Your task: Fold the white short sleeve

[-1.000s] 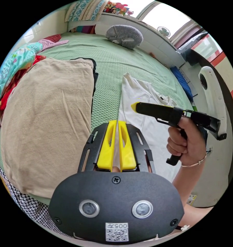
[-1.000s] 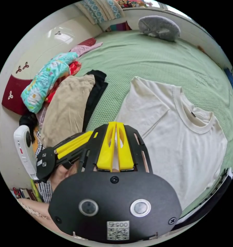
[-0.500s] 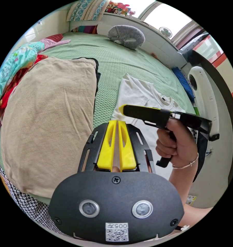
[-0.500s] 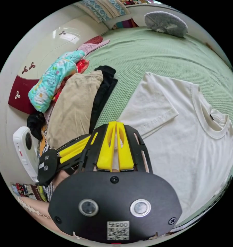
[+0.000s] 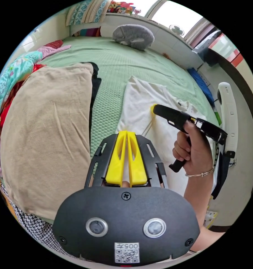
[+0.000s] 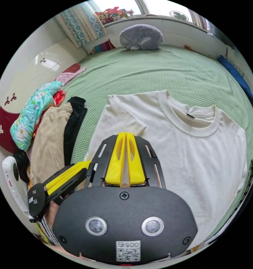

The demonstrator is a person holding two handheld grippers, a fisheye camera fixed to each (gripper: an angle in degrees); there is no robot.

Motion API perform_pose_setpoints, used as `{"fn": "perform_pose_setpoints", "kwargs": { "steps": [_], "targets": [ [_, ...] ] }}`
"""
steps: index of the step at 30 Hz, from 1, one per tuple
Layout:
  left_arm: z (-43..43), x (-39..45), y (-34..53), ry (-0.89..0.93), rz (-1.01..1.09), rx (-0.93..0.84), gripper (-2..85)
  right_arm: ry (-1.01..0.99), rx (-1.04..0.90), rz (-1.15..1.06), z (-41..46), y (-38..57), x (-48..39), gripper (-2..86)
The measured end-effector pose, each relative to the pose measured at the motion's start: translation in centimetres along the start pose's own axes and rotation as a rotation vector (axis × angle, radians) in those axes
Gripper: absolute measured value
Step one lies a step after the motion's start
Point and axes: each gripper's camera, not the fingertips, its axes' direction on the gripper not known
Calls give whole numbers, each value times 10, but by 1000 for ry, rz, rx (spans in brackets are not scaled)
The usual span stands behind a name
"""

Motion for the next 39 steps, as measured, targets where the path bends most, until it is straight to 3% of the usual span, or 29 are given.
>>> {"fn": "perform_pose_setpoints", "kwargs": {
  "steps": [7, 14, 17, 21, 27, 33, 39],
  "targets": [
    [-7, 3, 11, 34, -30, 11, -5, 63, 100, -2, 0, 10, -10, -12],
    [-34, 20, 30, 95, 28, 170, -5, 87, 144, -54, -64, 22, -21, -10],
    [-26, 42, 31, 94, 104, 150, -5, 50, 205, -44, -103, 47, -2, 8],
    [-15, 83, 33, 89, 218, 118, -2, 175, 272, 44, -142, 94, 69, 31],
    [3, 138, 40, 15, 356, 66, -1, 436, 183, 311, -176, 134, 189, 42],
    [16, 154, 46, -31, 390, 38, -1, 274, 52, 463, -163, 133, 251, 59],
    [22, 155, 46, -21, 363, 22, -3, 308, -9, 454, -148, 125, 246, 19]
  ]
}}
